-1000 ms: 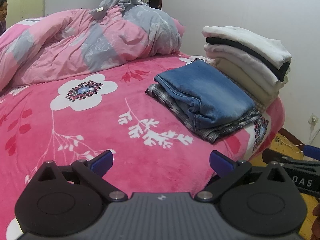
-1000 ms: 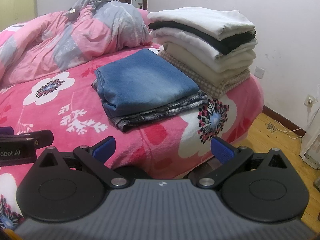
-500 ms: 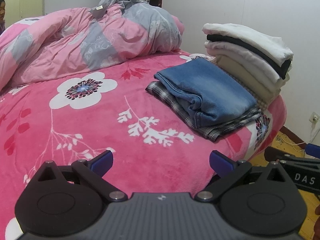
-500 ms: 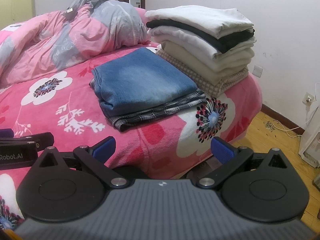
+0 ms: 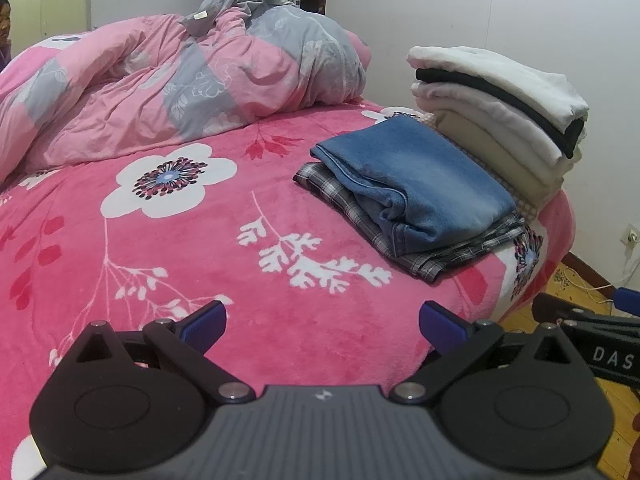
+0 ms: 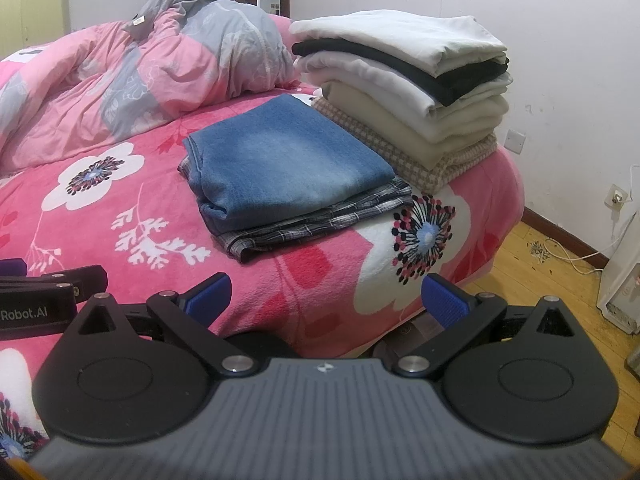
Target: Fold clothes
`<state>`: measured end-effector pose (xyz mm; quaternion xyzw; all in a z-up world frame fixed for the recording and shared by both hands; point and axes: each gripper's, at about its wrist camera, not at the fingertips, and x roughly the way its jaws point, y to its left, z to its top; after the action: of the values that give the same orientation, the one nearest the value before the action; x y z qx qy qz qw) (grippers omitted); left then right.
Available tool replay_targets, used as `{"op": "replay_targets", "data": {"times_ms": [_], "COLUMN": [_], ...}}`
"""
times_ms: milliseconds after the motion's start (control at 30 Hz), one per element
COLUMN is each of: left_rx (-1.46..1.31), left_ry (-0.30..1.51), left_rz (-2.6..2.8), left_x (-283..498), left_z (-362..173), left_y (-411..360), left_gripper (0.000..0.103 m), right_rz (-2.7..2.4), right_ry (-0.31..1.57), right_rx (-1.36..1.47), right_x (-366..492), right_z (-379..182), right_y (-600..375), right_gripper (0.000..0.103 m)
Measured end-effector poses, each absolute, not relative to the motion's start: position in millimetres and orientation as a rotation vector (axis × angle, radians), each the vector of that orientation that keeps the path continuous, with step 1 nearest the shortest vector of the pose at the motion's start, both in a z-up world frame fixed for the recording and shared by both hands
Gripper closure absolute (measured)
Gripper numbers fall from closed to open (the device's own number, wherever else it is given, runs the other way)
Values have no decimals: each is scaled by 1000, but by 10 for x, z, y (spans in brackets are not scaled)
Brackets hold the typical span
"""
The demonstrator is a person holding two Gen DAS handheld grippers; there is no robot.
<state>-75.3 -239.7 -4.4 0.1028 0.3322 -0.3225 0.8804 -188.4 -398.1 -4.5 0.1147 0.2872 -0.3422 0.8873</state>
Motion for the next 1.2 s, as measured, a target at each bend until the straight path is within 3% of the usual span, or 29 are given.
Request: {"op": "replay_targets", "data": {"times_ms": [1200], "left_rx": [221], "left_ry": [682], "left_rz": [-676], "left_x": [-759], "left_z": [-51], "left_y": [-2444], "left_gripper": [0], "right_rz": [-728], "right_ry": [604], "right_rx": [230], "right_x": [-1851], "right_z": [-47], "right_y": [-3974], "right_gripper": [1]}}
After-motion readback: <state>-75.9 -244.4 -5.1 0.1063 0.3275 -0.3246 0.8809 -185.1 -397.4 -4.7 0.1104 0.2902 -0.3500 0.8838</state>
